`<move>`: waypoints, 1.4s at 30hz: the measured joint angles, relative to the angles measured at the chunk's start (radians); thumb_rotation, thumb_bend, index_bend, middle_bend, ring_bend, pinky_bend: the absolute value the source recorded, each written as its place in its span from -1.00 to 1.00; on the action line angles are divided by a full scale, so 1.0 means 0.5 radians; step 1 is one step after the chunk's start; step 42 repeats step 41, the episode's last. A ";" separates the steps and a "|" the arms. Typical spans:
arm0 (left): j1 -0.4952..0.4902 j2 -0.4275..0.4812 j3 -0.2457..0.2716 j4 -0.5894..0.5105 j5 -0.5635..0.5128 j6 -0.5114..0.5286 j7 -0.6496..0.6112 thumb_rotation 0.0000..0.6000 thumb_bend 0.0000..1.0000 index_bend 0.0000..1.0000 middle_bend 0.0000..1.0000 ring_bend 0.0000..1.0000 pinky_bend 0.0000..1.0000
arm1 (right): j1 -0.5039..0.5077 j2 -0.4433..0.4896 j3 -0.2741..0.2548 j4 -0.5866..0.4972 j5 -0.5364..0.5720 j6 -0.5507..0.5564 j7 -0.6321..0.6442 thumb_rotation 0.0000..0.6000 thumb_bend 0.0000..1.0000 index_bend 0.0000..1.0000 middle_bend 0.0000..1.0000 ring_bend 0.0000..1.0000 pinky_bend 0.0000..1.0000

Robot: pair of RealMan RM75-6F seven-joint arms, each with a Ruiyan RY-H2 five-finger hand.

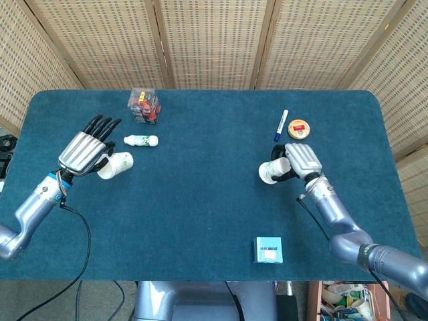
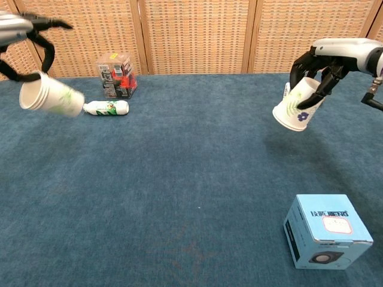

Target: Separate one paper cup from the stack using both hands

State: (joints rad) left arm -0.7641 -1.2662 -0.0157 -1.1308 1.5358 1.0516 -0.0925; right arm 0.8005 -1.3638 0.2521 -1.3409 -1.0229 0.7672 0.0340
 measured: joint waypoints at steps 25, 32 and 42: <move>0.099 0.350 -0.053 -0.605 -0.437 -0.283 0.194 1.00 -0.56 -1.00 -1.00 -1.00 -1.00 | -0.303 0.287 -0.226 -0.504 -0.242 0.597 -0.524 1.00 -1.00 -1.00 -1.00 -1.00 -0.94; 0.432 0.432 -0.059 -0.822 -0.454 0.209 0.151 1.00 -0.60 -1.00 -1.00 -1.00 -1.00 | -0.576 0.409 -0.356 -0.576 -0.607 0.949 -0.299 1.00 -1.00 -1.00 -1.00 -1.00 -0.99; 0.918 0.348 0.002 -1.011 -0.487 0.767 0.198 1.00 -0.65 -1.00 -1.00 -1.00 -1.00 | -0.910 0.347 -0.509 -0.478 -0.943 1.412 -0.189 1.00 -1.00 -1.00 -1.00 -1.00 -1.00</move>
